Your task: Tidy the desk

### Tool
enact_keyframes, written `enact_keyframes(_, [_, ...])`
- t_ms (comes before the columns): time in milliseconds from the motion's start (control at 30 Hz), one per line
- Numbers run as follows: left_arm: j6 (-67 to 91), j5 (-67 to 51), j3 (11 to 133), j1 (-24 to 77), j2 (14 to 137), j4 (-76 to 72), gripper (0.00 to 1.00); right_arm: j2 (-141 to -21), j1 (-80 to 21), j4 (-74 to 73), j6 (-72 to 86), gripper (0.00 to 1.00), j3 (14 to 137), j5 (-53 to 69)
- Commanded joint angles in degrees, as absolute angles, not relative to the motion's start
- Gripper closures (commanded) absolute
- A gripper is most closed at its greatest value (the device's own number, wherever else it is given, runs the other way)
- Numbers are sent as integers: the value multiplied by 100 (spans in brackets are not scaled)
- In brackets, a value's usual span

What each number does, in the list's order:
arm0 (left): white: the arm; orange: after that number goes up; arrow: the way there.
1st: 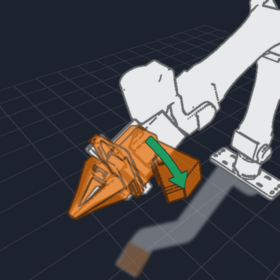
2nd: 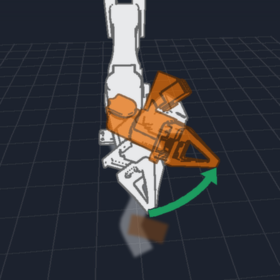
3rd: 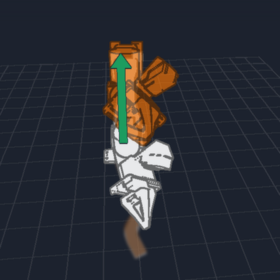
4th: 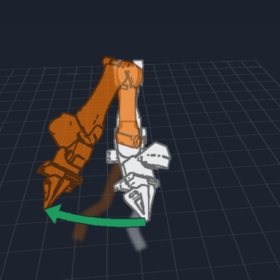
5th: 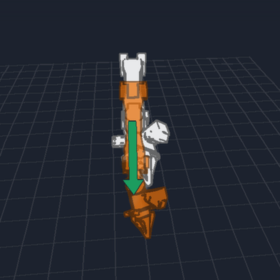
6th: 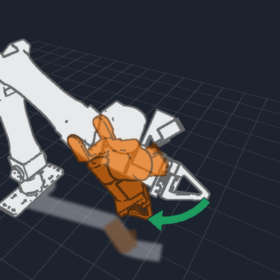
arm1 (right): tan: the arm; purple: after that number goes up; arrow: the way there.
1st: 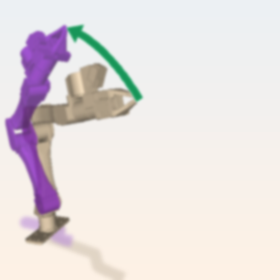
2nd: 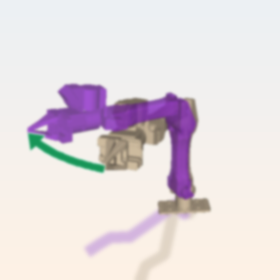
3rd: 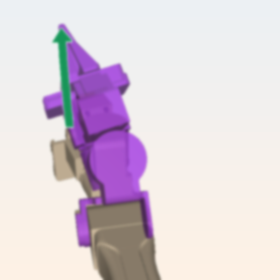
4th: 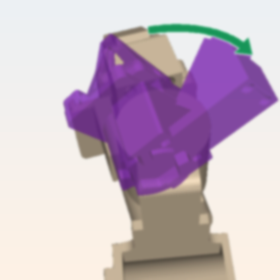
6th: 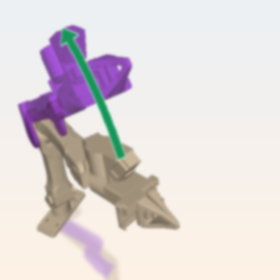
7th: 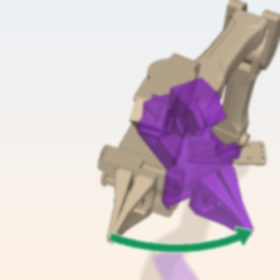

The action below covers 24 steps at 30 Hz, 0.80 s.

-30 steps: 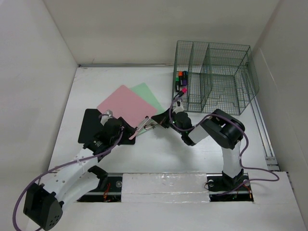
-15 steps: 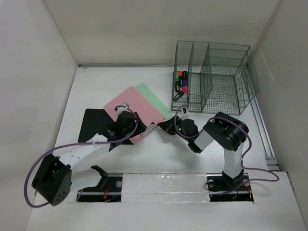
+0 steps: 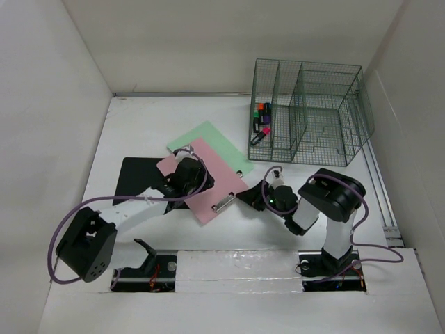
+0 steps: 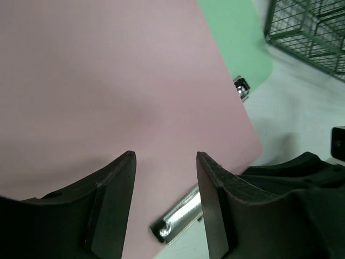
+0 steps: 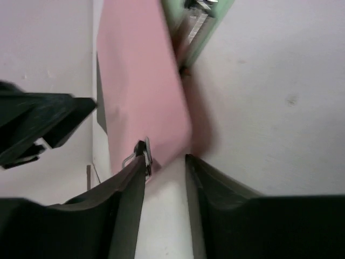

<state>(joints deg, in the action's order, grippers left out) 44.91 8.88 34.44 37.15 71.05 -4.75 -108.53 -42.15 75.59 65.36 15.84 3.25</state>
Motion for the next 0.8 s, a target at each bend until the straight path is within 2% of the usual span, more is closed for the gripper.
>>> enact_keyframes(0, [4421,915,3279,3727,7312,-790,56,-11170,-4315,8577,6486,56,1573,439])
enact_keyframes(100, [4421,905,3191,3727,7374,-879,58,-11337,-4377,8719,6530,45,1652,483])
enact_keyframes(233, [4368,905,3112,3727,7392,-966,59,-11356,-4430,8649,6495,38,1722,431])
enact_keyframes(600, [4403,642,2997,3727,7594,-1248,60,-11364,-4816,8226,6486,38,2048,545])
enact_keyframes(700, [4403,633,3006,3727,7620,-1231,60,-11408,-4816,8472,6583,46,1864,484])
enact_keyframes(767, [4403,633,2997,3727,7611,-1248,60,-11417,-4816,8595,6671,46,1758,466])
